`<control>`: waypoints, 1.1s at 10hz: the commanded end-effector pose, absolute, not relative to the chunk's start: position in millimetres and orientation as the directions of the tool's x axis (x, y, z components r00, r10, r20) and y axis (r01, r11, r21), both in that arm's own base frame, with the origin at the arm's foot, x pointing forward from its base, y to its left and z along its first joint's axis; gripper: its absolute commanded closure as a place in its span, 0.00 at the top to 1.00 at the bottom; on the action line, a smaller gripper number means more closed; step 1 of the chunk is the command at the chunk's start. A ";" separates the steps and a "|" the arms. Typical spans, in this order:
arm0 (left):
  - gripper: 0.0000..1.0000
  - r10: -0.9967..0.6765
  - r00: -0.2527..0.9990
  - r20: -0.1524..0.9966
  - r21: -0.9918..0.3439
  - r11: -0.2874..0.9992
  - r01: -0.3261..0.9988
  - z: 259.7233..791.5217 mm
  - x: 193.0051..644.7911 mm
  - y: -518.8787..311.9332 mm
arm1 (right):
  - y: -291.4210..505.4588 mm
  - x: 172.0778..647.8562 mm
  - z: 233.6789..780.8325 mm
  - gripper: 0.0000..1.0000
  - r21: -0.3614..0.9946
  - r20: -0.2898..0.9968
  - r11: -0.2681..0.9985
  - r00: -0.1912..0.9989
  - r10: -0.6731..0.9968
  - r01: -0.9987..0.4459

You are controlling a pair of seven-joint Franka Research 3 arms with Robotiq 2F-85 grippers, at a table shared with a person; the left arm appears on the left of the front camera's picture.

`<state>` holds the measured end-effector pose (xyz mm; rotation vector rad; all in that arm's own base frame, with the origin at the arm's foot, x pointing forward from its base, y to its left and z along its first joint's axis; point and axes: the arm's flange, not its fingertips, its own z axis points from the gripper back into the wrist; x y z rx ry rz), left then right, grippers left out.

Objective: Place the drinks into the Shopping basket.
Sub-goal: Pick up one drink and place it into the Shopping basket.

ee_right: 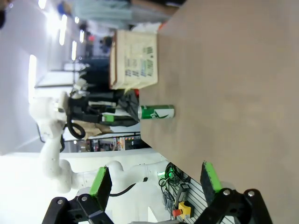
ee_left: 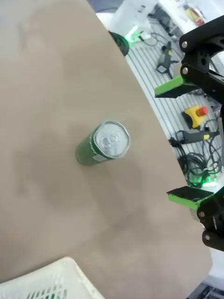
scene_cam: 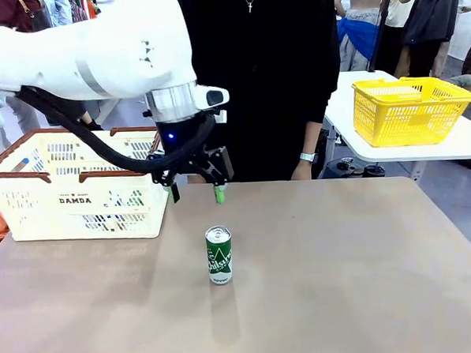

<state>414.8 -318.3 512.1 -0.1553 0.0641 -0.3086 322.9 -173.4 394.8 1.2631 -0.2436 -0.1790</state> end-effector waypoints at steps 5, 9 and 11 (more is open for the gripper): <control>1.00 -0.219 0.975 0.027 -0.123 0.968 0.220 445.0 404.7 -338.7 | -174.2 321.5 399.8 1.00 0.956 0.072 0.293 0.963 -0.260 0.008; 1.00 -0.231 0.971 0.070 -0.101 0.966 0.237 405.1 397.9 -342.6 | -174.2 321.5 399.8 1.00 0.956 0.072 0.293 0.963 -0.260 0.008; 1.00 -0.243 0.968 0.058 -0.090 0.965 0.247 391.2 397.9 -346.1 | -174.2 321.5 399.8 1.00 0.956 0.072 0.293 0.963 -0.260 0.008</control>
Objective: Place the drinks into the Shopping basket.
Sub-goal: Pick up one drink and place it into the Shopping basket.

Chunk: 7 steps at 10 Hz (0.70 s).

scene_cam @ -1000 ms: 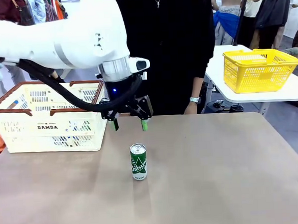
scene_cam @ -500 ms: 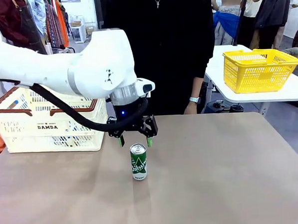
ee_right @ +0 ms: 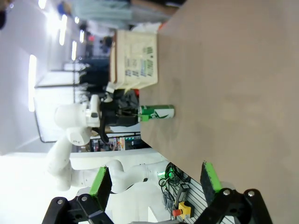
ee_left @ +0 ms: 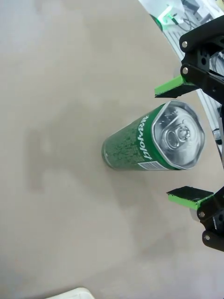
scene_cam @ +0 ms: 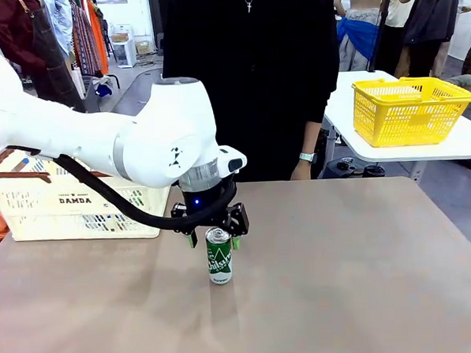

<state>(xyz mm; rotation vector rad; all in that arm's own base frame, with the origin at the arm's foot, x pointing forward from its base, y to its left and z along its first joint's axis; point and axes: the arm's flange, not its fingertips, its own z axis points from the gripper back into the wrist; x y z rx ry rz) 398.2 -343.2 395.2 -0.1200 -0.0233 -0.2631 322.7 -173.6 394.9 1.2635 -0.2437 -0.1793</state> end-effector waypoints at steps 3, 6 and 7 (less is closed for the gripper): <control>1.00 -0.297 0.951 0.091 -0.052 0.952 0.302 383.7 394.2 -352.8 | -174.2 321.5 399.8 1.00 0.956 0.072 0.293 0.963 -0.260 0.008; 0.28 -0.326 0.939 0.108 -0.036 0.943 0.331 382.7 394.0 -357.5 | -174.2 321.5 399.8 1.00 0.956 0.072 0.293 0.963 -0.260 0.008; 0.00 -0.327 0.939 0.110 -0.030 0.943 0.332 382.9 394.0 -357.9 | -174.2 321.5 399.8 1.00 0.956 0.072 0.293 0.963 -0.260 0.008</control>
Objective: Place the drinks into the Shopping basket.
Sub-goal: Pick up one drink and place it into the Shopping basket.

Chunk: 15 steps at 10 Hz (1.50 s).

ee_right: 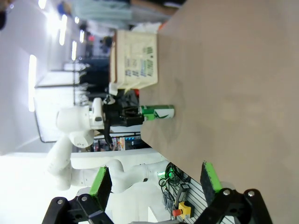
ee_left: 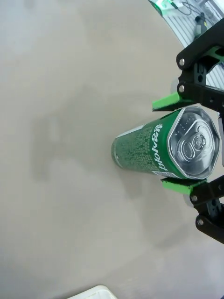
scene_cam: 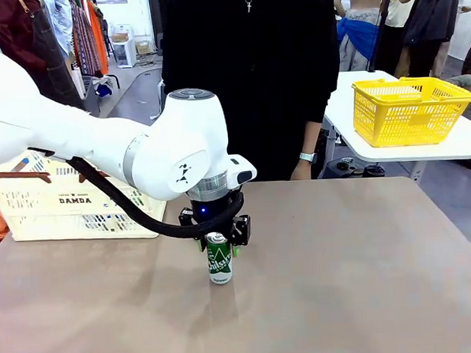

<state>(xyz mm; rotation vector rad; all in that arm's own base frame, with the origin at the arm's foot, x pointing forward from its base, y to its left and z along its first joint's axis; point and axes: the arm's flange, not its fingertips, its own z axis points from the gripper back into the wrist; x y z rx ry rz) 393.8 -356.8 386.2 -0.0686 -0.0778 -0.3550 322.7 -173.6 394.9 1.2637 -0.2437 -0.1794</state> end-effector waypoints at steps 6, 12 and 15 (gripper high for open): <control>0.00 -0.332 0.931 0.151 -0.020 0.941 0.338 412.8 392.8 -347.3 | -174.2 321.5 399.8 1.00 0.956 0.072 0.293 0.963 -0.260 0.008; 0.00 -0.098 0.960 0.262 -0.069 0.990 0.120 654.5 467.5 -141.6 | -174.2 321.5 399.8 1.00 0.956 0.072 0.293 0.963 -0.260 0.008; 0.00 -0.021 0.962 0.273 0.034 0.999 0.012 657.0 518.8 -11.2 | -174.2 321.5 399.8 1.00 0.956 0.072 0.293 0.963 -0.260 0.008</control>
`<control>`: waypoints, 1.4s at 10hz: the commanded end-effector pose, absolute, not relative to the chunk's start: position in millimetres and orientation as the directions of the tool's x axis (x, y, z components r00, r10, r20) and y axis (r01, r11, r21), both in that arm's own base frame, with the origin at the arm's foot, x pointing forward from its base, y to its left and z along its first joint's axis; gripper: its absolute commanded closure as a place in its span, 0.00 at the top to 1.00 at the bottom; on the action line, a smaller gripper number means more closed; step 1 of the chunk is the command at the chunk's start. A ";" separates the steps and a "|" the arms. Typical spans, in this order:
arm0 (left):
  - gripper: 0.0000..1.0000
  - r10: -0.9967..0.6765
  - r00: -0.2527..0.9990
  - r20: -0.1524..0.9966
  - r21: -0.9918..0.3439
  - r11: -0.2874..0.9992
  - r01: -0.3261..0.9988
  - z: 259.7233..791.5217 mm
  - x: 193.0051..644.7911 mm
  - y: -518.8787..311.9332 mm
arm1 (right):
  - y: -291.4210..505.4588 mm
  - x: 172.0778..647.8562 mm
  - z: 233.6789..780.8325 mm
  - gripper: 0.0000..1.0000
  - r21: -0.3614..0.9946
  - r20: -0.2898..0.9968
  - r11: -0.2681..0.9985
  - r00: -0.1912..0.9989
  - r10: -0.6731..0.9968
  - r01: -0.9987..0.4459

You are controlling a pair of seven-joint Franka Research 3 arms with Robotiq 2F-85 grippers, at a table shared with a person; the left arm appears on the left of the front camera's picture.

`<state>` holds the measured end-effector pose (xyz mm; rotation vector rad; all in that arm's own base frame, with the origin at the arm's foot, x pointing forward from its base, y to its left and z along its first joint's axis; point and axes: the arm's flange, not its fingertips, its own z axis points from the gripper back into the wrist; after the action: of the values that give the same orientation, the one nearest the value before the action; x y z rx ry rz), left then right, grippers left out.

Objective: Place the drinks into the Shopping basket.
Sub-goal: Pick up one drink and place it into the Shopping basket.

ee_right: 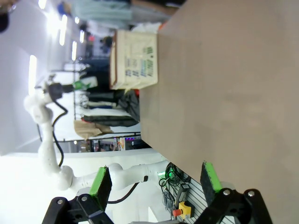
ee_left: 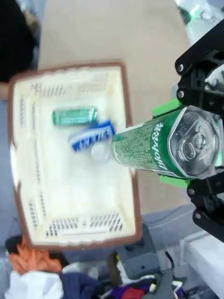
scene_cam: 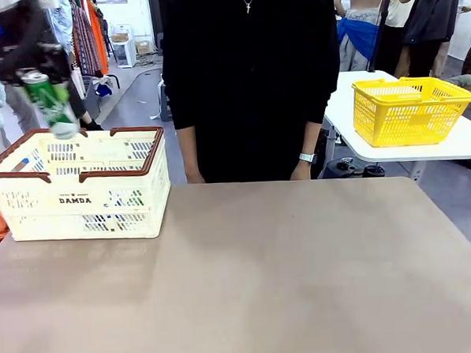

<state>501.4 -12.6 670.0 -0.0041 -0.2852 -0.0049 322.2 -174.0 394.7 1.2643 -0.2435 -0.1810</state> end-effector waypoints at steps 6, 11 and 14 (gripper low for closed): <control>0.00 0.064 0.973 0.224 0.081 0.993 -0.084 612.6 538.7 55.4 | -174.2 321.5 399.8 1.00 0.956 0.072 0.293 0.963 -0.260 0.008; 0.00 -0.041 0.972 0.231 0.061 0.998 0.028 601.0 558.7 59.5 | -174.2 321.5 399.8 1.00 0.956 0.072 0.293 0.963 -0.260 0.008; 0.00 -0.105 0.973 0.207 0.047 0.994 0.098 564.1 592.8 65.7 | -174.2 321.5 399.8 1.00 0.956 0.072 0.293 0.963 -0.260 0.008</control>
<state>582.1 57.9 563.6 0.0724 -0.2055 -0.0542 322.1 -173.8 394.9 1.2655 -0.2428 -0.1800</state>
